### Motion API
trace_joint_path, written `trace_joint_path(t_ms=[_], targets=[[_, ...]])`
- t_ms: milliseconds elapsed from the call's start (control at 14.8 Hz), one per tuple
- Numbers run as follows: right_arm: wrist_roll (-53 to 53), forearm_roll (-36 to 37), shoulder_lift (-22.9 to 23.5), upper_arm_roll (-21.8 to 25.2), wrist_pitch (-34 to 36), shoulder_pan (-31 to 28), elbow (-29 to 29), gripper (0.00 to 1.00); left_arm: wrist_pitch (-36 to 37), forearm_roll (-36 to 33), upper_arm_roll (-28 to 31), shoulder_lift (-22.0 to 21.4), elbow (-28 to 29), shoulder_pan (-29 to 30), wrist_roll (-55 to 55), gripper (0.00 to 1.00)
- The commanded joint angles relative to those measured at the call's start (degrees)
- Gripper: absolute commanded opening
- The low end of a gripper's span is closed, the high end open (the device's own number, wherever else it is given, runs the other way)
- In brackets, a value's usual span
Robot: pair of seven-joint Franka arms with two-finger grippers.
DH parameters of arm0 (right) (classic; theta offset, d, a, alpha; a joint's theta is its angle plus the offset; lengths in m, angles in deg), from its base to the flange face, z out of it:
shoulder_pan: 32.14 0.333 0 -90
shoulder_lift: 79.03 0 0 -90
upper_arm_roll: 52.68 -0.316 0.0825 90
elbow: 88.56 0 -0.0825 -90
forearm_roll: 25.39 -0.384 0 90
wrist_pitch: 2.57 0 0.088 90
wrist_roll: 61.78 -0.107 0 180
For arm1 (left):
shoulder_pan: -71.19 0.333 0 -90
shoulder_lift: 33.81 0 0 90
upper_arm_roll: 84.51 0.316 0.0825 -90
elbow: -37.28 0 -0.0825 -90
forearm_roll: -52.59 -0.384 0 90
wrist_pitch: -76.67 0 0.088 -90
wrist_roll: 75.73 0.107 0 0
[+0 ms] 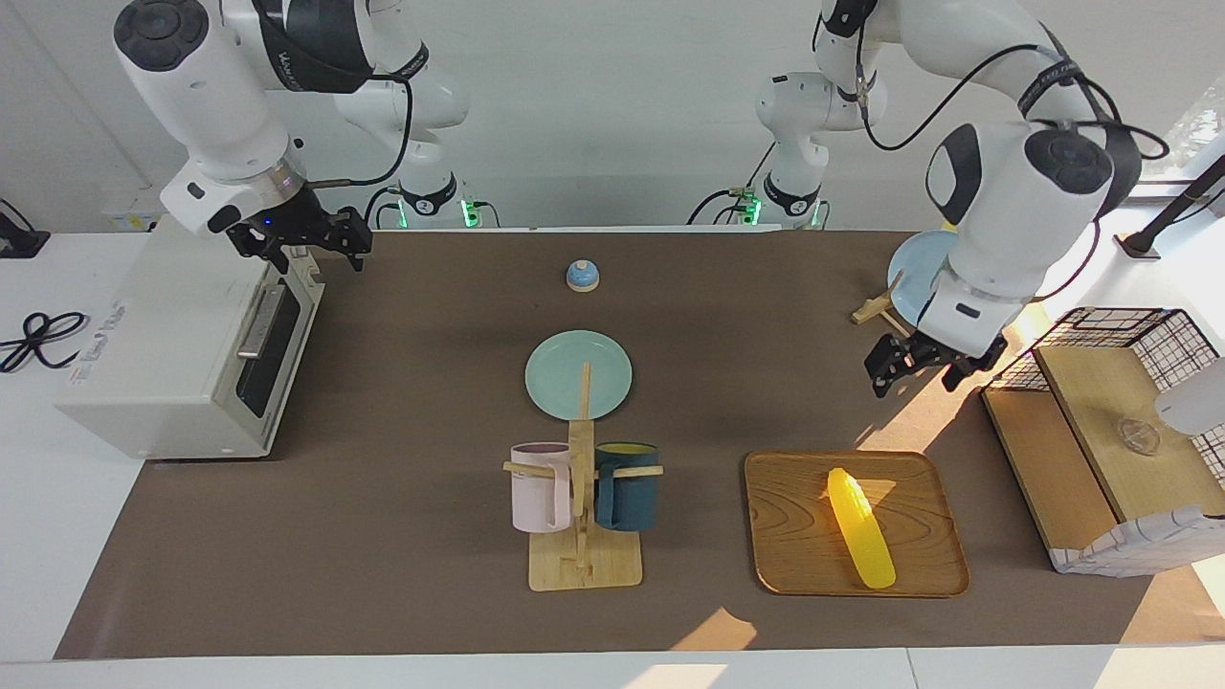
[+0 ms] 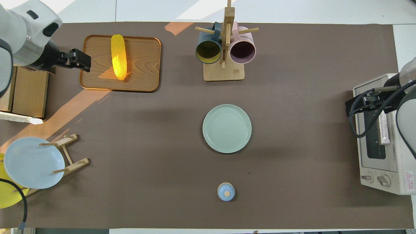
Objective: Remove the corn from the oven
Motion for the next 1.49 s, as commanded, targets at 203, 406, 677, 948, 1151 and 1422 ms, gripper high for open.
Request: trace_joint_path(t_ms=[203, 406, 677, 948, 1151, 1422], targets=[[-0.57, -1.60, -0.60, -0.30, -1.76, -1.02, 0.14, 1.00, 11.95, 1.18, -0.14, -9.77, 6.41, 0.85, 0.95, 1.00], [-0.57, -1.60, -0.60, -0.30, -1.85, -1.11, 0.05, 1.00, 1.91, 4.50, -0.14, -14.78, 18.77, 0.33, 0.42, 1.00], [-0.57, -1.60, -0.60, -0.30, -1.85, -1.11, 0.05, 1.00, 4.19, 4.87, 1.26, -10.95, 13.15, -0.29, 1.03, 1.00], [-0.57, -1.60, -0.60, -0.30, -1.85, -1.11, 0.05, 1.00, 6.69, 4.79, 1.18, -10.58, 9.59, -0.12, 1.12, 1.00], [-0.57, -1.60, -0.60, -0.30, -1.85, -1.11, 0.05, 1.00, 6.59, 4.87, 0.91, -10.49, 9.50, -0.12, 1.21, 1.00], [-0.66, -1.60, -0.60, -0.39, -1.85, -1.11, 0.05, 1.00, 6.59, 4.87, 0.91, -10.66, 9.59, 0.15, 2.00, 1.00]])
